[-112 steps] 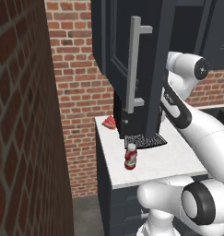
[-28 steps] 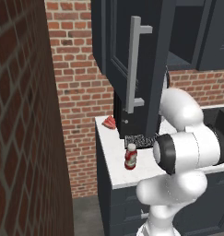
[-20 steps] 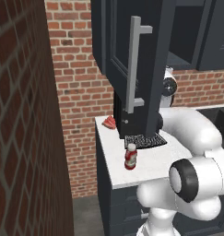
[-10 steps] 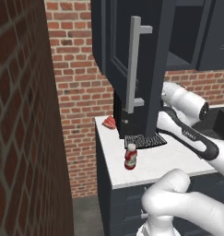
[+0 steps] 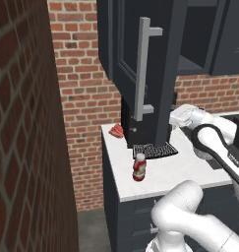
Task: Put the shaker and condiment bottle from the counter next to their counterparts in the cabinet.
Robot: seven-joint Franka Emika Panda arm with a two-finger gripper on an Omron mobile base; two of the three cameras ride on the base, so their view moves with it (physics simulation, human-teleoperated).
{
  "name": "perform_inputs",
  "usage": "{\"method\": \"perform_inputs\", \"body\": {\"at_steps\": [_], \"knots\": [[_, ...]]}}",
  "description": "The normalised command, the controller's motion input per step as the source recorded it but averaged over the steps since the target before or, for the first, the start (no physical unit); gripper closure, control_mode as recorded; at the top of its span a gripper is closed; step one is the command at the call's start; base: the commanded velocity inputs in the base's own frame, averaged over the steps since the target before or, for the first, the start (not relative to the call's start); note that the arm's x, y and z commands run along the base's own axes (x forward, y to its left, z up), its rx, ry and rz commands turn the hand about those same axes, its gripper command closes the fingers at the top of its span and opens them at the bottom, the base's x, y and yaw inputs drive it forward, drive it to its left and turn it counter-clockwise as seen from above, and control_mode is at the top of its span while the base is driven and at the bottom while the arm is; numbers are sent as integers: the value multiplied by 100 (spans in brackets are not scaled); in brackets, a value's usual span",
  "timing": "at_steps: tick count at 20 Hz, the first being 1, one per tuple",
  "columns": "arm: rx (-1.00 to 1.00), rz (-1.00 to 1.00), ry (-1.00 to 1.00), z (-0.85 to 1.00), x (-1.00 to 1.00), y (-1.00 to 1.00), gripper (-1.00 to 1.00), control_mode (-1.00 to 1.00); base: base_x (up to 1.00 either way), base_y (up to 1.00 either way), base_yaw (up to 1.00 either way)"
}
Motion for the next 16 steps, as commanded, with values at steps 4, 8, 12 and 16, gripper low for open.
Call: {"method": "perform_inputs", "body": {"at_steps": [4,8,12,16], "knots": [[-45,14,16,-73,-24,-19,-100,-100,0,0,0],[-49,43,11,-90,-34,-2,-100,-100,0,0,0],[-16,57,2,-56,-17,0,-100,-100,0,0,0],[1,60,0,-36,0,0,-100,-100,0,0,0]]}}
